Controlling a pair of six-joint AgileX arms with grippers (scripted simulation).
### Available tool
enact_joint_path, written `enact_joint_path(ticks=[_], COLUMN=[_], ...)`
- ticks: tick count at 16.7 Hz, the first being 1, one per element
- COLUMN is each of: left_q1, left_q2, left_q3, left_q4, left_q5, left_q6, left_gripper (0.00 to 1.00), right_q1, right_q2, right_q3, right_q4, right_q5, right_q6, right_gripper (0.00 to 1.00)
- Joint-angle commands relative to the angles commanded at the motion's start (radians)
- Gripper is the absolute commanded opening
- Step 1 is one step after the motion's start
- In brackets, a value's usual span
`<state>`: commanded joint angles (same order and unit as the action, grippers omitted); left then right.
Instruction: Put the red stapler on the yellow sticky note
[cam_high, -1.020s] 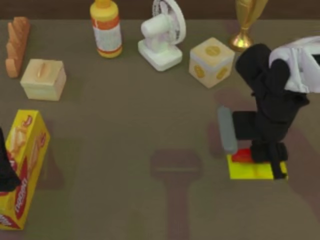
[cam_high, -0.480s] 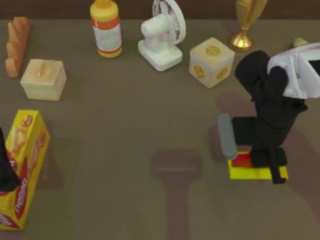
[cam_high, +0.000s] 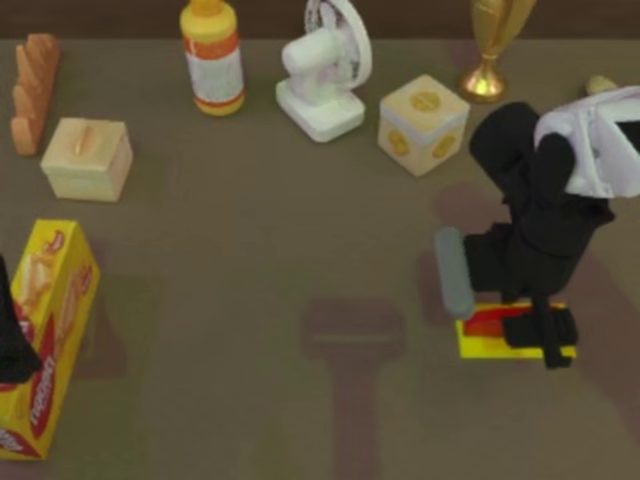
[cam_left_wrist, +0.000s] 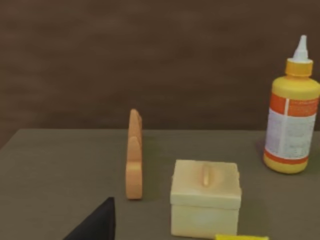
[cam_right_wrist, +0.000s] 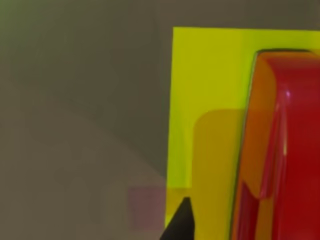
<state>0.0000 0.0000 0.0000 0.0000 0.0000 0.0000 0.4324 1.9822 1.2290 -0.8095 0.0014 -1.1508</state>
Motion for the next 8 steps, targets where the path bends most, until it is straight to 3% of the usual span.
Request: enact_joint_path(ticks=[2,8], left_q1=[0.000,0.000], left_q2=[0.000,0.000], left_q3=[0.000,0.000], left_q4=[0.000,0.000], left_q5=[0.000,0.000], left_q6=[0.000,0.000], left_gripper=[1.00,1.00], right_q1=[0.000,0.000], right_q2=[0.000,0.000], right_q3=[0.000,0.000], right_q4=[0.000,0.000], right_q5=[0.000,0.000], right_q6=[0.000,0.000], right_gripper=[0.98,1.00])
